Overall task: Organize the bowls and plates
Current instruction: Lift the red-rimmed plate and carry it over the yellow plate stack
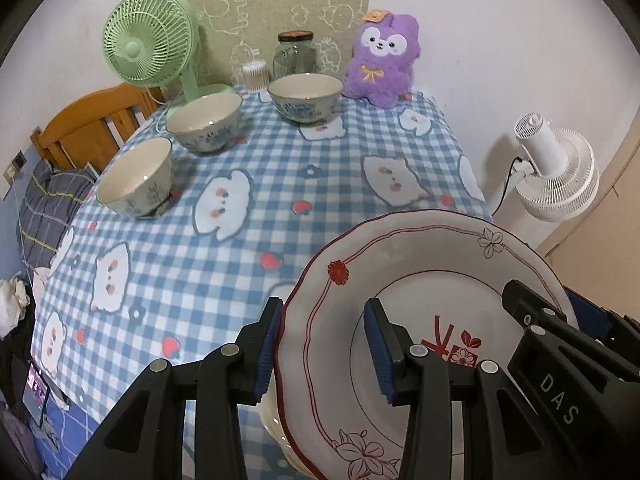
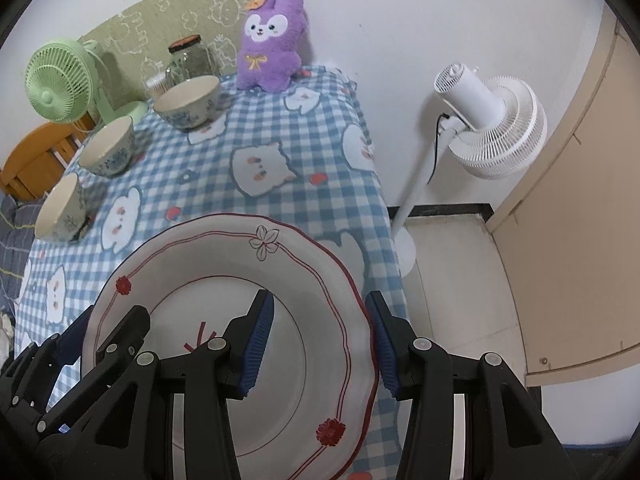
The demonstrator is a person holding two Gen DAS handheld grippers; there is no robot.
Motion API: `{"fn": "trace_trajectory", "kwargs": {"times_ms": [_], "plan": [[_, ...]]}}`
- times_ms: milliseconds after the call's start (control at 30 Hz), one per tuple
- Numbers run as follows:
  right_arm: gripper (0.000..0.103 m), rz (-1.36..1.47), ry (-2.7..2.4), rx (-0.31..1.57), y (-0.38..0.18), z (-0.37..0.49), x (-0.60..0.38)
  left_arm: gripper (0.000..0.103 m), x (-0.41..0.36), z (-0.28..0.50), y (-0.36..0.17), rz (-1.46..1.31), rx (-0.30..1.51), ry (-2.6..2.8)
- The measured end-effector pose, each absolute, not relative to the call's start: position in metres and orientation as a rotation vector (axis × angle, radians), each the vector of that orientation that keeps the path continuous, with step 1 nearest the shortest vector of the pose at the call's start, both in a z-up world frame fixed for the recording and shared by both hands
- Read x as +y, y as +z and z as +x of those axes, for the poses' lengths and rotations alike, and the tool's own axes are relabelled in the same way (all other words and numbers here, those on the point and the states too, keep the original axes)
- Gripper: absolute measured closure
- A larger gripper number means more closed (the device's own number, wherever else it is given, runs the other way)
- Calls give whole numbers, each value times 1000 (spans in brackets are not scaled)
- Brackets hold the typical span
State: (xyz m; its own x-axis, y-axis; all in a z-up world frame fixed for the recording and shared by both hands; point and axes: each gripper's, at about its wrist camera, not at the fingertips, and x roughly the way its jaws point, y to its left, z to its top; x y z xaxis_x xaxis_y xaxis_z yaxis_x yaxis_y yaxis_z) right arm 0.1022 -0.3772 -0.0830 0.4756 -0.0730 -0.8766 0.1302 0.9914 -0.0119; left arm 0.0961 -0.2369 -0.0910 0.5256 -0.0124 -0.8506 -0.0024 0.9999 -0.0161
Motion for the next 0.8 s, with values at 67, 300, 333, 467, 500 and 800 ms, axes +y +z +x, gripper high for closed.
{"fn": "trace_trajectory", "kwargs": {"times_ms": [67, 300, 333, 467, 500, 800], "plan": [[52, 62, -130, 1080, -90, 101, -382, 62, -241, 94, -96, -16, 1025, -7], [52, 67, -133, 1119, -112, 105, -395, 62, -252, 94, -119, -18, 1073, -17], [52, 66, -132, 1123, -114, 105, -396, 62, -253, 94, -122, -18, 1080, -18], [52, 53, -120, 1133, -122, 107, -392, 62, -256, 97, -132, -12, 1098, -9], [52, 53, -116, 1138, -125, 108, -391, 62, -256, 97, -133, -9, 1095, -3], [52, 50, -104, 1180, -142, 109, -379, 62, -245, 99, -138, 11, 1099, 18]]}}
